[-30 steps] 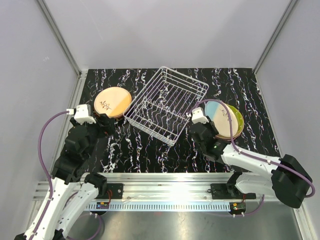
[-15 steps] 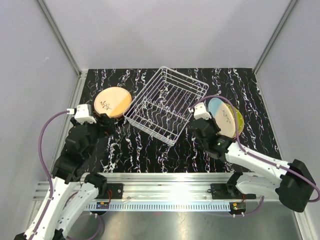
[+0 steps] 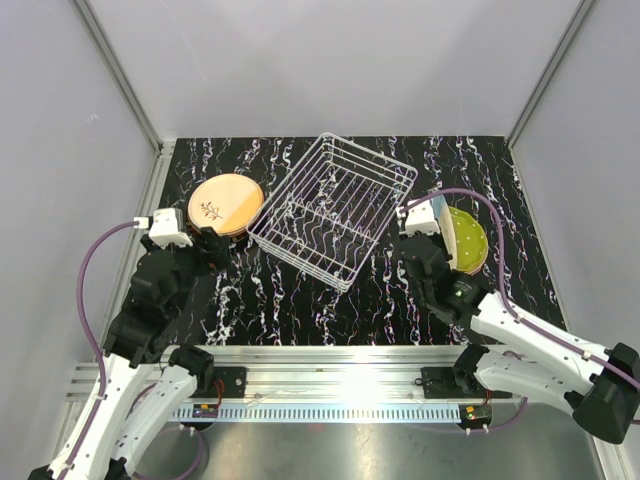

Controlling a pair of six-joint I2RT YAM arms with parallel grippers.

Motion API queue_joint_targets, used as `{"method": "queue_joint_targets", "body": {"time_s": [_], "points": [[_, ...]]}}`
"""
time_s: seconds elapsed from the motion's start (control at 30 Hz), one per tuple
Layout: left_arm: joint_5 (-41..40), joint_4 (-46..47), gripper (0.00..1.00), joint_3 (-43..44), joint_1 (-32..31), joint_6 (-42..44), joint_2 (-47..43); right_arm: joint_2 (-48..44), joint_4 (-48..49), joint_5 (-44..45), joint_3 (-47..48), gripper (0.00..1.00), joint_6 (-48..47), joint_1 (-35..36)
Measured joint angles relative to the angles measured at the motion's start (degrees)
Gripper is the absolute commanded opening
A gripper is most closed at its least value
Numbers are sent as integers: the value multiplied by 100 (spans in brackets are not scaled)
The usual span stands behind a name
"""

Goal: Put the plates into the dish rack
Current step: Insert the plate into the dish rack

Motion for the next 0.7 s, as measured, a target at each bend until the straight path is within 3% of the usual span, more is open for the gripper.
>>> {"method": "queue_joint_targets", "body": {"time_s": [0.7], "points": [[2,0,99,0,0,0,0,-236,-588,-175,1305,0,817,-4]]}}
